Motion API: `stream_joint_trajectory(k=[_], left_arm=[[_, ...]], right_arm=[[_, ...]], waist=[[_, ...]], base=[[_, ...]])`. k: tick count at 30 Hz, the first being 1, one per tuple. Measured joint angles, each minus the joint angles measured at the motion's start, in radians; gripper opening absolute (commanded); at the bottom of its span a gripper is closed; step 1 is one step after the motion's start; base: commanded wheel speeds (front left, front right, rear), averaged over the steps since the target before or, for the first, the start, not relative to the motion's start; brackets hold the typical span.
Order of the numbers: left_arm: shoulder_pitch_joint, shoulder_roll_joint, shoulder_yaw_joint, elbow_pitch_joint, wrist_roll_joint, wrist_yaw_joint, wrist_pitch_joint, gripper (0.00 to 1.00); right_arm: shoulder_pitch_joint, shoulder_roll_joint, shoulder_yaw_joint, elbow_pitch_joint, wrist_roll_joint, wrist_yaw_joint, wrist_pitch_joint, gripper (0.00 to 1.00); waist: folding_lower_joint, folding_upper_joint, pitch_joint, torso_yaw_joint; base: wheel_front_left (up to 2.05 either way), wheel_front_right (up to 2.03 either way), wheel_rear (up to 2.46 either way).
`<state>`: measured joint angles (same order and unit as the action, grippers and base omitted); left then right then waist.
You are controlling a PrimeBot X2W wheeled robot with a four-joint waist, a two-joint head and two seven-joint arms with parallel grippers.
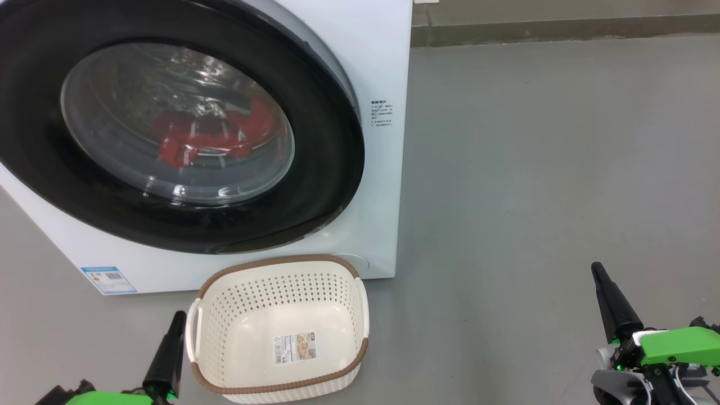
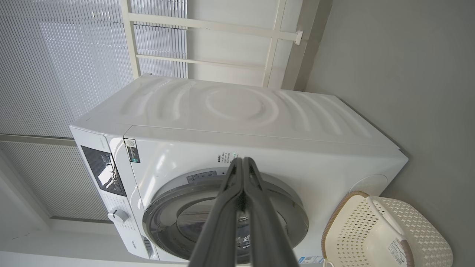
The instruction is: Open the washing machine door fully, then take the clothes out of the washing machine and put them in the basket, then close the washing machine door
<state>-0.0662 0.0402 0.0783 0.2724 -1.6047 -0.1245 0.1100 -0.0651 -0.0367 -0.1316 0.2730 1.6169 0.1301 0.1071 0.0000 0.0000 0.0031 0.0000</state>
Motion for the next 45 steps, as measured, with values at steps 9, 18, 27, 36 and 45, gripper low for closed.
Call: stream_joint_trajectory(k=[9,18,27,36,45], left_arm=[[0.0,0.0,0.0,0.0,0.0,0.0,0.0,0.0],[0.0,0.0,0.0,0.0,0.0,0.0,0.0,0.0],[0.002,-0.001,-0.002,0.007,0.001,0.001,0.0,1.0],[0.051,-0.02,-0.012,0.059,0.009,0.002,-0.012,1.0],[0.052,-0.019,-0.014,0.036,0.09,0.002,-0.039,1.0]], right_arm=[[0.0,0.0,0.0,0.0,0.0,0.0,0.0,0.0],[0.0,0.0,0.0,0.0,0.0,0.0,0.0,0.0],[0.002,0.002,0.001,0.008,0.001,0.0,-0.001,1.0],[0.061,0.026,0.018,0.069,-0.001,0.0,-0.014,1.0],[0.061,0.02,0.035,0.061,-0.074,0.0,-0.037,1.0]], waist=[[0.0,0.0,0.0,0.0],[0.0,0.0,0.0,0.0],[0.0,0.0,0.0,0.0],[0.0003,0.0,0.0,0.001],[0.0002,0.0,0.001,0.005]], base=[[0.0,0.0,0.0],[0.0,0.0,0.0],[0.0,0.0,0.0],[0.0,0.0,0.0],[0.0,0.0,0.0]])
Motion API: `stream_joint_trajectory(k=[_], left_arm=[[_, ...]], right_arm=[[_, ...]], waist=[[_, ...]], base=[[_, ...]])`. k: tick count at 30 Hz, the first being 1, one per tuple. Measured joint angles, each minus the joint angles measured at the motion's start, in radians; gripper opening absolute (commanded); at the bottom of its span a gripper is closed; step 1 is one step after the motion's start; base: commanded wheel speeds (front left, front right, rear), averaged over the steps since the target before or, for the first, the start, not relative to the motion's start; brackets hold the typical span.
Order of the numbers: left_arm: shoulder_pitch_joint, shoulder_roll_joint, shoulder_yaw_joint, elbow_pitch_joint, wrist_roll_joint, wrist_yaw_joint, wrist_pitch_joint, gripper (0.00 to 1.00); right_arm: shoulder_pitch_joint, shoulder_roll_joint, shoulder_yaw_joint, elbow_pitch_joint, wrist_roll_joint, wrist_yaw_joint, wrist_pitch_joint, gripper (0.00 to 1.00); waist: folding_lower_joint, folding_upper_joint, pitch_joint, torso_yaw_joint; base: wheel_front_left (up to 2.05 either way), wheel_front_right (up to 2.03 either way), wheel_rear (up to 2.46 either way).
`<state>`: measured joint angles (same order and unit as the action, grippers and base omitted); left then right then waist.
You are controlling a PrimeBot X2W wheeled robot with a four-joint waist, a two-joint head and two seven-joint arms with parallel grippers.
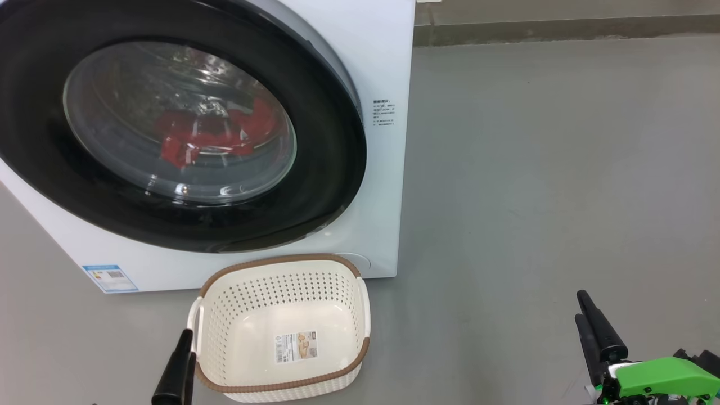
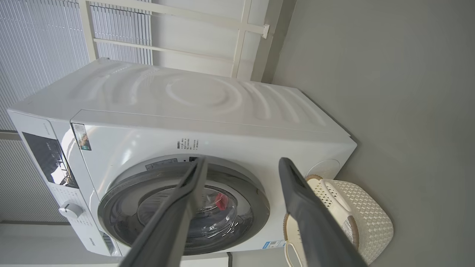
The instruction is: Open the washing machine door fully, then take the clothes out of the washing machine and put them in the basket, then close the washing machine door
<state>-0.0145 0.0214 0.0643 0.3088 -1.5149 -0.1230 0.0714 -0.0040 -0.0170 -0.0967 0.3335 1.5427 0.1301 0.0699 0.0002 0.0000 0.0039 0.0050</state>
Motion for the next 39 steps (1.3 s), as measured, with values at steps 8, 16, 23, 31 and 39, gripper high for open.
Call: stream_joint_trajectory(k=[8,16,23,31,39], left_arm=[[0.013,0.001,-0.004,-0.011,0.129,0.0,-0.022,1.0],[0.018,0.001,-0.004,-0.031,0.263,0.0,-0.046,1.0],[0.023,0.001,-0.018,-0.045,0.378,0.001,-0.066,1.0],[0.037,0.007,-0.037,-0.066,0.486,0.019,-0.084,1.0],[0.039,0.022,-0.06,-0.088,0.589,0.036,-0.11,1.0]], right_arm=[[0.0,-0.01,0.017,-0.001,-0.103,0.0,-0.023,1.0],[0.006,-0.019,0.03,-0.002,-0.205,0.0,-0.045,1.0],[0.012,-0.028,0.04,-0.001,-0.303,0.0,-0.063,1.0],[0.02,-0.036,0.043,-0.006,-0.397,0.0,-0.089,1.0],[0.021,-0.04,0.049,-0.01,-0.494,0.0,-0.113,1.0]], waist=[[0.0,0.0,0.0,0.002],[0.0,0.0,-0.001,0.004],[-0.0001,0.0,-0.001,0.004],[-0.0001,0.0,-0.001,0.005],[-0.0001,0.0,-0.001,0.004]], base=[[0.0,0.0,0.0],[0.0,0.0,0.0],[0.0,0.0,0.0],[0.0,0.0,0.0],[0.0,0.0,0.0]])
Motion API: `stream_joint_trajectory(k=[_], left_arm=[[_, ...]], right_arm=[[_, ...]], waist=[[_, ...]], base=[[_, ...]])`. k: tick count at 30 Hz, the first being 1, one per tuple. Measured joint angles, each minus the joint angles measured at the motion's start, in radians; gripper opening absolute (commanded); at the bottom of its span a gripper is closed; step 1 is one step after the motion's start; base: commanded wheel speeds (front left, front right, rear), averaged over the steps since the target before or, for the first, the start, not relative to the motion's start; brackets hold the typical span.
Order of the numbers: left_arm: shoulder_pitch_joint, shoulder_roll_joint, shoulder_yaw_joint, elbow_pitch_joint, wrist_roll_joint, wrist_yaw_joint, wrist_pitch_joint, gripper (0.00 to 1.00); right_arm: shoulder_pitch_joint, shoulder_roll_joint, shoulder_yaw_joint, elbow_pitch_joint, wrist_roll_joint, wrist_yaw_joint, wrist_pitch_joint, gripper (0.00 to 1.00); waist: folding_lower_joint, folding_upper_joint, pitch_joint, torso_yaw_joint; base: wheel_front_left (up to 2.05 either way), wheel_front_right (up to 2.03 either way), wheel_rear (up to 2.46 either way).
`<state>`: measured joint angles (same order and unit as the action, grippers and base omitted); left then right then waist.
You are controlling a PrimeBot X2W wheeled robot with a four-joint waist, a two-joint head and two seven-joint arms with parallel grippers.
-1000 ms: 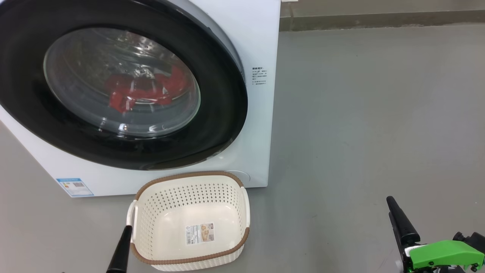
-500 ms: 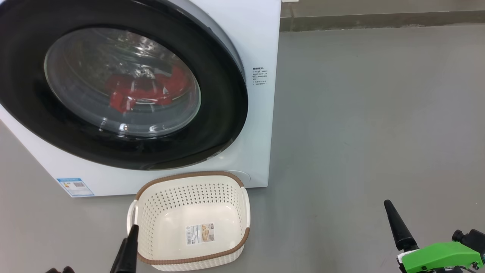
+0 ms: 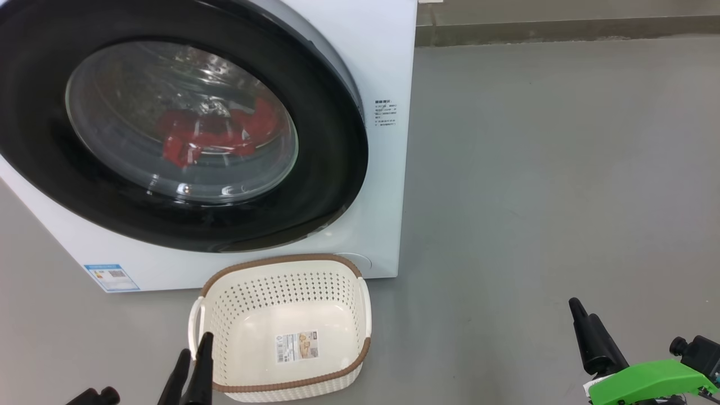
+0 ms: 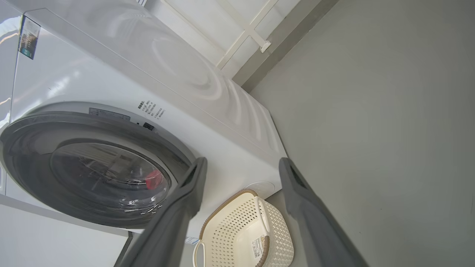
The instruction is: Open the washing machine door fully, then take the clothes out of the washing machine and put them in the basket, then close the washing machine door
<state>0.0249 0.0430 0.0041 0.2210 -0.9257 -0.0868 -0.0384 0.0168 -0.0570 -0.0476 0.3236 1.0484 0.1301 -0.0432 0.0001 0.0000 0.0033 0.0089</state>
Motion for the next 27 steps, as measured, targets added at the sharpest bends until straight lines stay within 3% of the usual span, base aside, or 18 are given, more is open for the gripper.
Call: stream_joint_trajectory(k=[27], left_arm=[[0.019,0.04,-0.073,-0.059,0.33,0.079,-0.079,1.0]], right_arm=[[0.023,-0.012,0.001,-0.038,-0.305,0.0,-0.073,1.0]], waist=[[0.0,0.0,0.009,0.002]], base=[[0.0,0.0,0.0]])
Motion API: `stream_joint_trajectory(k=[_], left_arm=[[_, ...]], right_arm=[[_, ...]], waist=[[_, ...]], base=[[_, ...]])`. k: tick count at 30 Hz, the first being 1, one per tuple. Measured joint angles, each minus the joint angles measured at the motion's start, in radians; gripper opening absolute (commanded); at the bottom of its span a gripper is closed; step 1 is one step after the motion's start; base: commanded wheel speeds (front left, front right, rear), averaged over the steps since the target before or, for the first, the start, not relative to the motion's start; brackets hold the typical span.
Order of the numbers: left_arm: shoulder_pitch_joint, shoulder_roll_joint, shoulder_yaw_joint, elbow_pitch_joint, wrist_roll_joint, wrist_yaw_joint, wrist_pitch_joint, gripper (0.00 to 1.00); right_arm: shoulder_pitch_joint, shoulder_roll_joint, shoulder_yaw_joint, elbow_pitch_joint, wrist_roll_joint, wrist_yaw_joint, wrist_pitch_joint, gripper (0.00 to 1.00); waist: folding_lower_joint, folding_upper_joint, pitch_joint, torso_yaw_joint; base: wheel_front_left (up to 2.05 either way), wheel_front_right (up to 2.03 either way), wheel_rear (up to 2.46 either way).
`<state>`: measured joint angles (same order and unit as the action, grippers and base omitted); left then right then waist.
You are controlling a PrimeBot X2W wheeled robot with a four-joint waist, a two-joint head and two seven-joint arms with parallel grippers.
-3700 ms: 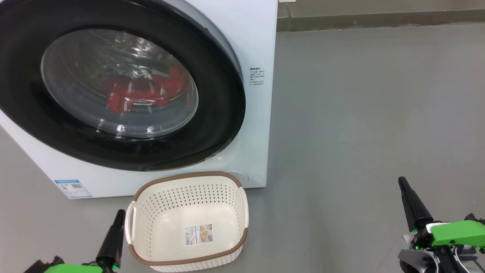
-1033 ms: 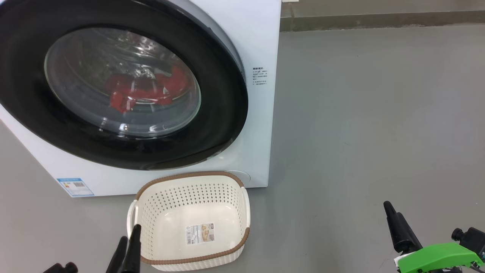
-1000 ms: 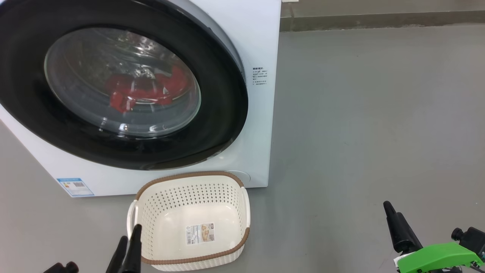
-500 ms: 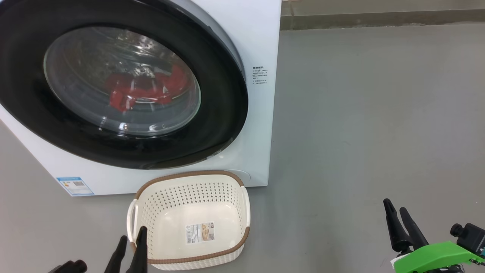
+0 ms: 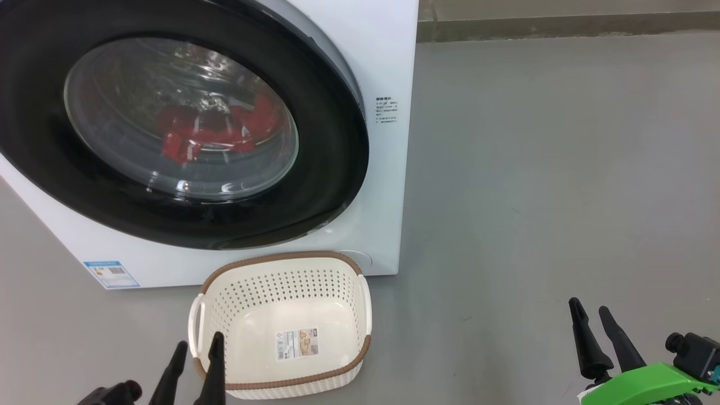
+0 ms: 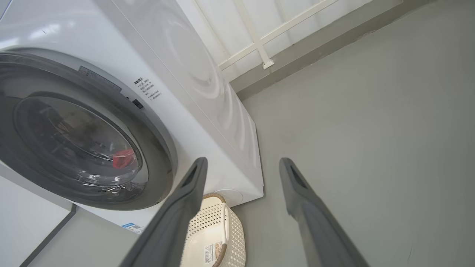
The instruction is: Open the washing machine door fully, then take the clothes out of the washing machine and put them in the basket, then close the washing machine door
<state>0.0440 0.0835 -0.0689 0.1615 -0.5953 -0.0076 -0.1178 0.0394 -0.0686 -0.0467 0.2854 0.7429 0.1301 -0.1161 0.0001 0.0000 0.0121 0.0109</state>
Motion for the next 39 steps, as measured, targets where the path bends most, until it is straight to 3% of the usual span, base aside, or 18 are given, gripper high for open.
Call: stream_joint_trajectory(k=[19,33,39], left_arm=[[0.024,0.021,-0.033,-0.048,0.223,0.034,-0.055,1.0],[0.044,0.018,-0.025,-0.065,0.362,0.032,-0.096,1.0],[0.061,0.004,-0.004,-0.066,0.422,0.005,-0.113,1.0]], right_arm=[[0.026,-0.01,-0.001,-0.019,-0.2,0.0,-0.056,1.0],[0.04,-0.009,-0.009,-0.041,-0.343,0.0,-0.097,1.0],[0.054,-0.007,-0.023,-0.058,-0.407,0.0,-0.113,1.0]], waist=[[0.0,0.0,-0.001,0.001],[-0.0001,0.0,0.005,-0.002],[0.0,0.0,0.008,0.002]], base=[[0.0,0.0,0.0],[0.0,0.0,0.0],[0.0,0.0,0.0]])
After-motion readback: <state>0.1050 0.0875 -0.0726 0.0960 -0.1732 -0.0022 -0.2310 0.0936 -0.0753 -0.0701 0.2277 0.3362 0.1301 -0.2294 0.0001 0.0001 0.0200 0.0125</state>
